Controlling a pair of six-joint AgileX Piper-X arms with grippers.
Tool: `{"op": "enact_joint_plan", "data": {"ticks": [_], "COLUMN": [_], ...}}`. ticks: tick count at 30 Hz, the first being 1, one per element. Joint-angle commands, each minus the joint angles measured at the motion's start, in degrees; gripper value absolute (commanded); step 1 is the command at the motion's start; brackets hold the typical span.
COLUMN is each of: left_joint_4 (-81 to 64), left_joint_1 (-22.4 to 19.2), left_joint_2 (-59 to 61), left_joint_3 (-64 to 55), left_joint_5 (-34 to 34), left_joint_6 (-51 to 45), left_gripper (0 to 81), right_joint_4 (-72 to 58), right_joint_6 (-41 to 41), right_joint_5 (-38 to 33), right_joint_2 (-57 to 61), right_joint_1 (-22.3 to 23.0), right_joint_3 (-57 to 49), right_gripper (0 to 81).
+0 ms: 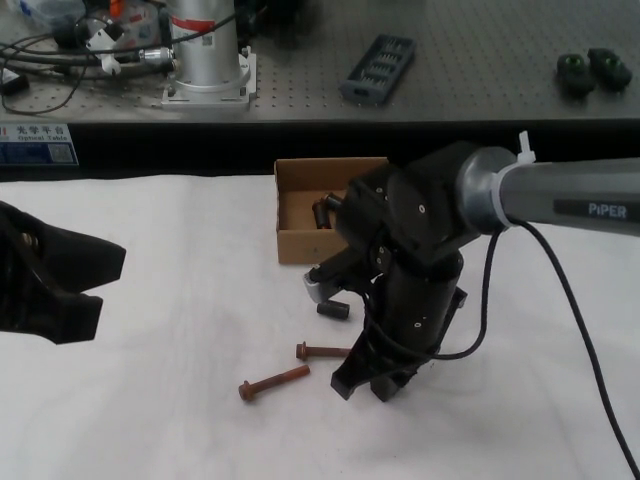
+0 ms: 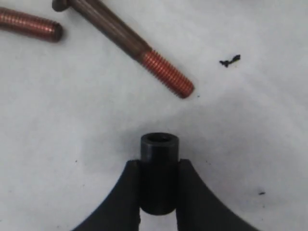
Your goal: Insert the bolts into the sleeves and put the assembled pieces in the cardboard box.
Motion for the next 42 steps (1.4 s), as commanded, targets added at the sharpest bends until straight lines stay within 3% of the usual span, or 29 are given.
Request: {"op": "enact_joint_plan", "data": {"ticks": [1, 6, 11, 18, 24, 33, 36, 40, 42], "left_joint_4": [-0.5, -0.4, -1.4, -2.1, -5.7, -9.9, -10.5, -12.7, -13.5], "left_joint_1": [0.1, 0.1, -0.2, -6.0, -10.4, -13.4, -14.6, -16.9, -17.8], "left_joint_2": [-0.5, -0.5, -0.1, 5.5, 14.6, 28.7, 32.3, 35.4, 36.3], "left_joint_3": [-0.3, -0.3, -0.3, -0.3, -0.3, -0.3, -0.3, -0.3, -0.3], "left_joint_5": [-0.4, -0.4, -1.1, -4.5, -12.0, -12.4, -11.8, -10.1, -10.3], "left_joint_6": [0.7, 0.0, -6.4, -10.5, -22.0, -38.4, -43.4, -50.7, -55.9], "left_gripper": [0.6, 0.6, 0.6, 0.6, 0.6, 0.2, 7.7, 32.8, 40.1], "right_joint_4": [1.0, 3.7, 5.1, 6.3, 7.4, 7.4, 7.4, 7.4, 7.4], "right_joint_6": [-1.0, -2.6, -5.0, -7.4, -7.4, -7.4, -7.4, -7.4, -7.4], "right_joint_5": [-0.7, -0.7, -0.7, -0.7, -0.7, -0.7, -0.8, -0.8, -0.8], "right_joint_2": [-3.1, -9.0, -14.4, -22.3, -28.6, -37.5, -39.2, -40.3, -40.4], "right_joint_1": [0.1, 0.1, 0.1, -0.6, -2.8, -5.9, -6.6, -6.7, -6.7], "right_joint_3": [-0.6, -0.2, 1.2, 7.0, 13.6, 22.6, 24.5, 26.2, 26.4], "right_gripper": [2.8, 2.8, 2.8, 2.8, 2.8, 2.8, 2.8, 2.8, 2.8]}}
